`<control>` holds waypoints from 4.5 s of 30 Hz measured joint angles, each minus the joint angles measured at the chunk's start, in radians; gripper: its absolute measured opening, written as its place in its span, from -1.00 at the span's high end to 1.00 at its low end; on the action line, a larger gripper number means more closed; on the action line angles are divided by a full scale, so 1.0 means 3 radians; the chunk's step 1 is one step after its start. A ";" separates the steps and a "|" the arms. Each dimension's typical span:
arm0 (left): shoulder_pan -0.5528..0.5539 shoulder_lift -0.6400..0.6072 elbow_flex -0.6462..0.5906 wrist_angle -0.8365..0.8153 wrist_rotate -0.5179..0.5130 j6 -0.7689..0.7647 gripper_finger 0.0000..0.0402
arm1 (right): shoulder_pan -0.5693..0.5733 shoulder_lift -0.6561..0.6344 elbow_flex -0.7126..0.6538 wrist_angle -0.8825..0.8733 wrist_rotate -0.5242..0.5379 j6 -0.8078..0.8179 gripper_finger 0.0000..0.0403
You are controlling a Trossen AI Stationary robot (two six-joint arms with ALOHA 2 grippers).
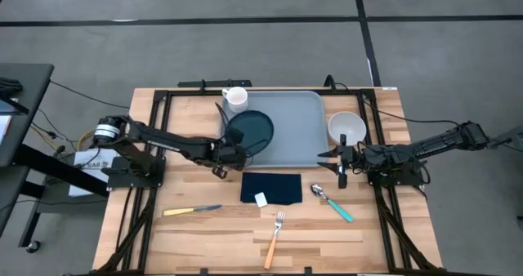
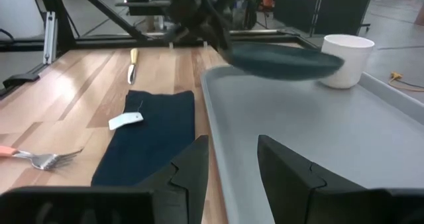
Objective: Set up tray
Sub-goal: Put the dark green plate under the white cup on the gray serving tray, then put the white bowl on top of the dark green plate on the gray serving tray
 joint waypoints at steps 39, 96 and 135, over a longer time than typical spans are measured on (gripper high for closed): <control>0.0231 0.0467 0.0001 -0.0111 0.0084 -0.0010 0.98 | 0.0000 0.0001 0.0000 -0.0008 0.0000 0.0001 0.39; 0.0231 0.0315 0.1608 -0.2004 0.1387 -0.0651 0.17 | -0.0002 0.0000 0.0000 -0.0008 0.0000 0.0000 0.39; 0.1166 -0.3726 -0.2630 0.2834 0.2479 -0.2148 0.17 | -0.0002 0.0001 0.0000 -0.0008 0.0000 0.0001 0.39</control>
